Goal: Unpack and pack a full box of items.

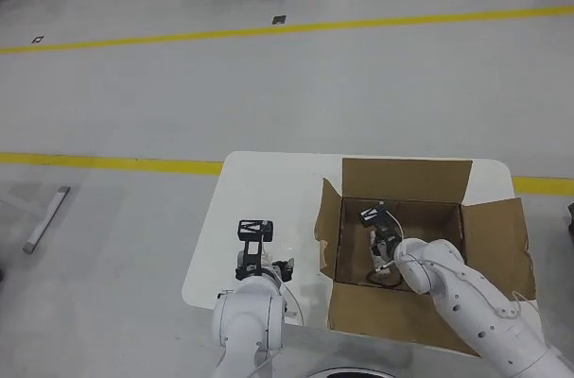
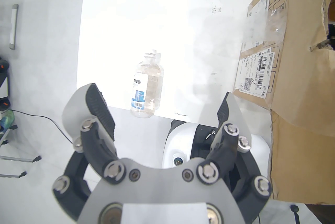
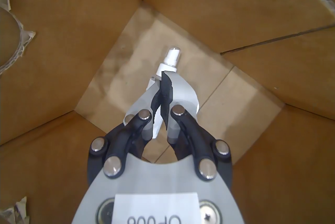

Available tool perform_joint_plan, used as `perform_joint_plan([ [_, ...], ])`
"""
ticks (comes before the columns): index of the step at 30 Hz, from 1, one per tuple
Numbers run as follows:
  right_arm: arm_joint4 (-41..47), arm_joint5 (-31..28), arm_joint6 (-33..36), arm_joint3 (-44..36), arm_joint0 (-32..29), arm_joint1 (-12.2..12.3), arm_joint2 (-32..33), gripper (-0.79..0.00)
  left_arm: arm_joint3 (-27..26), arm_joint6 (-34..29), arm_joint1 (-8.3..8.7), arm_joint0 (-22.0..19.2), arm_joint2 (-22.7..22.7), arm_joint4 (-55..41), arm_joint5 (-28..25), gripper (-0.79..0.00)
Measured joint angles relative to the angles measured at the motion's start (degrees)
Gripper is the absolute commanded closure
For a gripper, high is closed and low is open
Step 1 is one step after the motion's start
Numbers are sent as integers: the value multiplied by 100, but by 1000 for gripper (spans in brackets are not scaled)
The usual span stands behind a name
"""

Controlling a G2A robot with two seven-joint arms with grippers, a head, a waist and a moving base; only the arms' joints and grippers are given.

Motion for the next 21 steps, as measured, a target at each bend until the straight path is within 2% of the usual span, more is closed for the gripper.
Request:
perform_joint_plan([
  [2, 71, 21, -51, 69, 18, -23, -10, -225, 0, 0, 0, 0, 0, 0, 0, -785],
  [4, 91, 29, -81, 112, 21, -33, -10, -262, 0, 0, 0, 0, 0, 0, 0, -785],
  [14, 11, 48, -123, 433, 65, -103, -107, -342, 0, 0, 0, 0, 0, 0, 0, -785],
  [21, 103, -16, -144, 701, 160, -172, -202, -363, 0, 0, 0, 0, 0, 0, 0, -785],
])
